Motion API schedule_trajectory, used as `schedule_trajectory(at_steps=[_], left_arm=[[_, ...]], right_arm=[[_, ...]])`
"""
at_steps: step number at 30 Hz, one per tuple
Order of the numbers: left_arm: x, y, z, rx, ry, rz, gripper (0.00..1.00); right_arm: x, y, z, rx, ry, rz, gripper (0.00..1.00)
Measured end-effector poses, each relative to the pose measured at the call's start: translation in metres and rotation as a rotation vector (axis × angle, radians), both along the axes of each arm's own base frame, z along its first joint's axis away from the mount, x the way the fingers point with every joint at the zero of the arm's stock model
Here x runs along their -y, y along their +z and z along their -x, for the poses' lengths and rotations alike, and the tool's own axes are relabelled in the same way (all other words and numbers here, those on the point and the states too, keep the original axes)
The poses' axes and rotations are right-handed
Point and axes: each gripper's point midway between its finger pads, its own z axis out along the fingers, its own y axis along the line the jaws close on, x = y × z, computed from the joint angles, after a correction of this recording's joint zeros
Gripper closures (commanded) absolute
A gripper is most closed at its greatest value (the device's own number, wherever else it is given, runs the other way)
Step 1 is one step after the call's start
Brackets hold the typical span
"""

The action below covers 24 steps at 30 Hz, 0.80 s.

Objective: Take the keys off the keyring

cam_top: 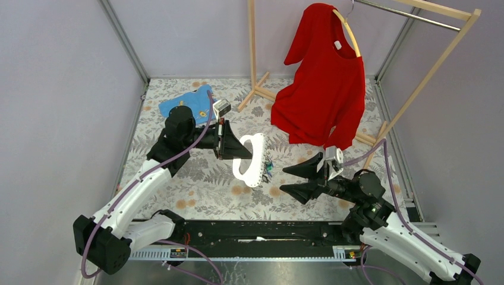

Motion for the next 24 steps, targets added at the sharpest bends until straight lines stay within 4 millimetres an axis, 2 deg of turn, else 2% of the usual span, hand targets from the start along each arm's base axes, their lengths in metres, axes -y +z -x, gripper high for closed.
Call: schedule_trajectory(at_steps=[7, 12, 24], left_arm=[[0.0, 0.021, 0.0, -0.017, 0.01, 0.027, 1.0], [0.0, 0.03, 0.0, -0.019, 0.014, 0.038, 1.0], [0.001, 0.033, 0.0, -0.033, 0.026, 0.041, 1.0]], right_arm=[[-0.003, 0.02, 0.011, 0.116, 0.054, -0.055, 0.45], [-0.016, 0.016, 0.019, 0.143, 0.112, -0.033, 0.47], [-0.04, 0.021, 0.036, 0.233, 0.19, 0.007, 0.58]])
